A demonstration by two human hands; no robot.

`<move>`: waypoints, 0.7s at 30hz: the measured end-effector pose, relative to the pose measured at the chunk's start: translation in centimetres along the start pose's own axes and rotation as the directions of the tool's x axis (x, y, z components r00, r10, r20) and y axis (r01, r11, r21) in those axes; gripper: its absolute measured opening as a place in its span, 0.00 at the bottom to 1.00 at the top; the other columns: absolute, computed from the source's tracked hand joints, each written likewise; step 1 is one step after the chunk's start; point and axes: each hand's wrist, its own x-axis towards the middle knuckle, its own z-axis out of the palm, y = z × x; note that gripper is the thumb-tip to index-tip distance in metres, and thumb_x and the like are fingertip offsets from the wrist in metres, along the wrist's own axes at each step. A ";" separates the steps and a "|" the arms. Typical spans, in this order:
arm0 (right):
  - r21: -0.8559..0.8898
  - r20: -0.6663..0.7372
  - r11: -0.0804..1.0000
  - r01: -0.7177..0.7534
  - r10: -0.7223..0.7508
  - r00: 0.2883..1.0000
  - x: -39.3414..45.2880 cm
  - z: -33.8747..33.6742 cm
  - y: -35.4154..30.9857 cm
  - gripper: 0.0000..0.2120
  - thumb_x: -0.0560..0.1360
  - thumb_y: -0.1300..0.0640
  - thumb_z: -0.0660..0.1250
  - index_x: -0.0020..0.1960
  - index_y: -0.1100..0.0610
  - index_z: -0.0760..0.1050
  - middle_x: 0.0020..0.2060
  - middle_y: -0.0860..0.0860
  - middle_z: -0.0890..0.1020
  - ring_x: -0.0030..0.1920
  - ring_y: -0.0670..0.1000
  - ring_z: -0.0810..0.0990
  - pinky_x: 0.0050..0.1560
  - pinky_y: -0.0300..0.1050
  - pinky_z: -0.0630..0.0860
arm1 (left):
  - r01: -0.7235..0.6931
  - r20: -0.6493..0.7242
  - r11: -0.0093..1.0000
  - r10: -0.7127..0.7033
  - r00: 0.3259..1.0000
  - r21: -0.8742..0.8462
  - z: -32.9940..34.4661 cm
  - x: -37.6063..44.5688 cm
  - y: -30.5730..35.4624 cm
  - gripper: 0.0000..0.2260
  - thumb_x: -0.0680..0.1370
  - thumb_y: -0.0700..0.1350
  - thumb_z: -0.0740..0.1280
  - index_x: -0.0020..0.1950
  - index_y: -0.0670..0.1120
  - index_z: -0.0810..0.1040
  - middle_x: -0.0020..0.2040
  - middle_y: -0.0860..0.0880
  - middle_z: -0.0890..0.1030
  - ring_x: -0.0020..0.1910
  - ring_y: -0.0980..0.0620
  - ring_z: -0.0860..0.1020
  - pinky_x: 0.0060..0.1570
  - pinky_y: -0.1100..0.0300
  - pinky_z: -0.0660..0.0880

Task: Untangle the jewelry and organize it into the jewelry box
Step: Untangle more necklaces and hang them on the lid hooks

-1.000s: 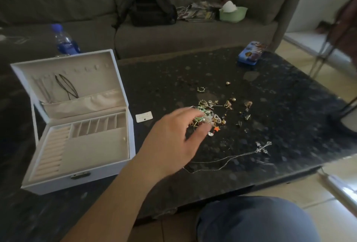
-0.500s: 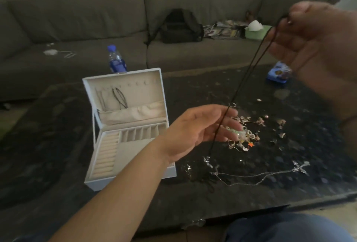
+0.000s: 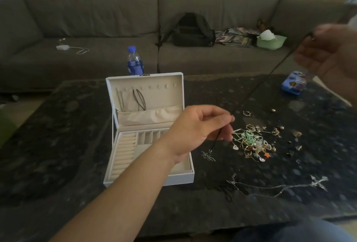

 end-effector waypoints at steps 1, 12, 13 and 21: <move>-0.018 -0.021 1.000 -0.026 0.025 0.999 -0.1 -0.3 0.9 0.09 0.80 0.59 0.59 0.43 0.50 0.73 0.27 0.43 0.81 0.34 0.42 0.83 0.38 0.36 0.80 | -0.007 -0.011 1.000 0.007 1.000 0.000 -0.3 -0.1 0.4 0.05 0.80 0.39 0.66 0.50 0.42 0.82 0.38 0.46 0.82 0.40 0.47 0.81 0.46 0.57 0.80; -0.397 0.266 0.910 0.121 -0.012 0.964 -7.8 6.3 8.9 0.11 0.81 0.51 0.61 0.52 0.52 0.82 0.45 0.49 0.86 0.46 0.47 0.83 0.45 0.39 0.79 | -0.039 -0.192 0.990 0.064 0.979 0.132 -2.4 -0.3 1.8 0.05 0.80 0.39 0.68 0.51 0.40 0.82 0.37 0.47 0.81 0.37 0.50 0.79 0.48 0.52 0.81; -0.361 0.387 0.923 0.129 0.023 0.922 -9.0 8.3 8.8 0.15 0.80 0.48 0.59 0.51 0.54 0.82 0.43 0.50 0.86 0.46 0.48 0.84 0.47 0.40 0.79 | -0.036 -0.224 0.988 0.070 0.972 0.153 -2.6 -0.4 1.7 0.06 0.80 0.39 0.67 0.52 0.38 0.82 0.38 0.45 0.81 0.37 0.50 0.79 0.47 0.53 0.81; -0.490 0.555 0.805 0.335 -0.009 0.832 -10.6 14.4 9.9 0.13 0.74 0.44 0.61 0.42 0.49 0.82 0.32 0.46 0.84 0.29 0.39 0.79 0.30 0.28 0.70 | 0.001 -0.406 0.947 0.136 0.904 0.320 -7.1 -2.4 1.2 0.06 0.80 0.44 0.69 0.50 0.42 0.83 0.39 0.47 0.85 0.39 0.52 0.84 0.45 0.57 0.83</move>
